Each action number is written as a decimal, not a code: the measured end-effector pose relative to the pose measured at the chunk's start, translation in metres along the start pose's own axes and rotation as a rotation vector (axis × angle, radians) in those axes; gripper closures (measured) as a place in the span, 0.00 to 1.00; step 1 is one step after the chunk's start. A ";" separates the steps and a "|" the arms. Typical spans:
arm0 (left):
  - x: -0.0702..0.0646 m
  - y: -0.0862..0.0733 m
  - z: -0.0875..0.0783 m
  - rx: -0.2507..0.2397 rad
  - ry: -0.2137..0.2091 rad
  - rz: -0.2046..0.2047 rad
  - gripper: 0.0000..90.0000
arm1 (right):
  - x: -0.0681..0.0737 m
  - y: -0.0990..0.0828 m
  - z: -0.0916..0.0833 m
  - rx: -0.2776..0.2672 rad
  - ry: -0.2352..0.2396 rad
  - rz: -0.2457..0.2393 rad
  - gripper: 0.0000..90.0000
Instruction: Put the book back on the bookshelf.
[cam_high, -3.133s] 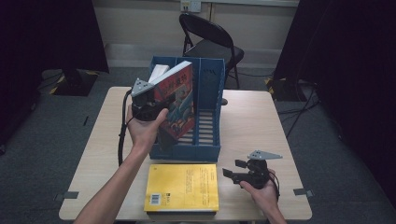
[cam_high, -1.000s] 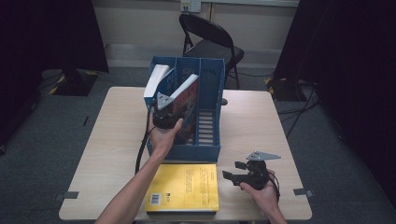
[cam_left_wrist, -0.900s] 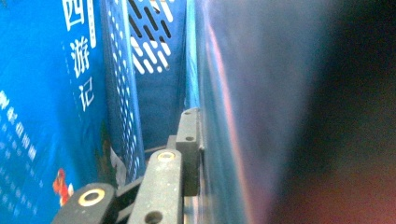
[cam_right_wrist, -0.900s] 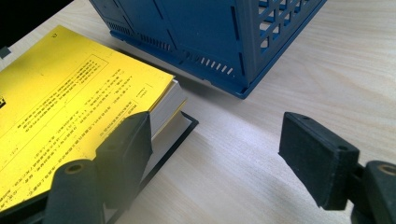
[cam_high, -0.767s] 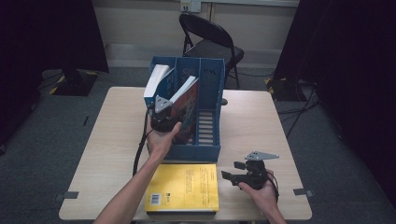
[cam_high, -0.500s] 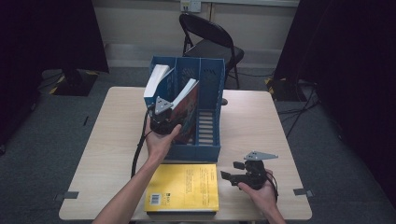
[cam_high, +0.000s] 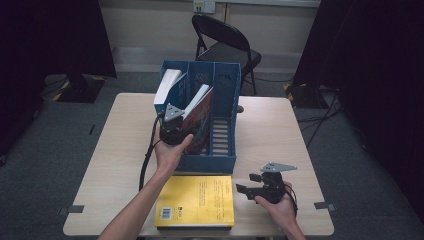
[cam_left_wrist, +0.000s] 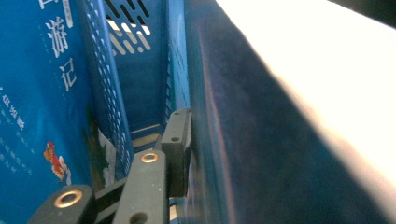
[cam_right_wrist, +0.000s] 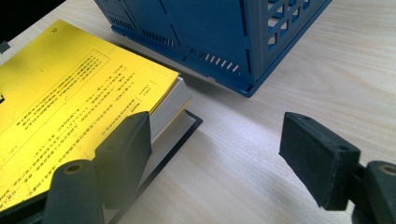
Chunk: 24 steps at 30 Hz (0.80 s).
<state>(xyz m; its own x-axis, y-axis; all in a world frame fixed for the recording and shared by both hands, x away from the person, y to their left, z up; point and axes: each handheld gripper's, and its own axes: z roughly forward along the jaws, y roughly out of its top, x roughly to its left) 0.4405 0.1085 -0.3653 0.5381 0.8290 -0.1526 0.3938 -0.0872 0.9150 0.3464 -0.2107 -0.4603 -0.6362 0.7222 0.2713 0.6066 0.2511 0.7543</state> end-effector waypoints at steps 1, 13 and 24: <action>0.001 0.001 -0.001 0.006 -0.013 -0.005 0.70 | 0.000 0.000 0.000 0.001 -0.001 0.001 0.27; 0.005 0.016 -0.014 0.096 -0.032 0.039 0.67 | 0.000 0.000 0.002 0.011 0.000 0.002 0.27; 0.006 0.030 -0.017 0.166 0.002 0.070 0.72 | 0.000 0.001 0.003 0.012 0.002 0.013 0.27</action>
<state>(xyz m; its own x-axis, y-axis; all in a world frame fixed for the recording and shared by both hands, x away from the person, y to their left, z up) 0.4428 0.1200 -0.3327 0.5671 0.8187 -0.0896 0.4732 -0.2348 0.8491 0.3486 -0.2089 -0.4615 -0.6290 0.7244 0.2821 0.6208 0.2496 0.7432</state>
